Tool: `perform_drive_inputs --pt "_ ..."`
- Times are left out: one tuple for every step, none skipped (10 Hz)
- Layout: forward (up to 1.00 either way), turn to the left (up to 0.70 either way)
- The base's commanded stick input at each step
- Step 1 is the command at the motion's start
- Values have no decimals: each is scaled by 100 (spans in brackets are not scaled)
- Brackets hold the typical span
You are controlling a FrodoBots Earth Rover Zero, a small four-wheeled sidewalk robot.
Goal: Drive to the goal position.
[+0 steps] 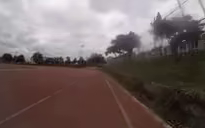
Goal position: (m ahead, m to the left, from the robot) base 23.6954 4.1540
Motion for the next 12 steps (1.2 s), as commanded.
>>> perform_drive_inputs --pt "70 0" --pt "70 0" --pt "70 0" --pt "70 0" --pt "70 0" --pt "70 0" --pt "70 0" --pt "70 0" --pt "70 0" --pt "70 0" --pt "70 0" --pt "70 0"
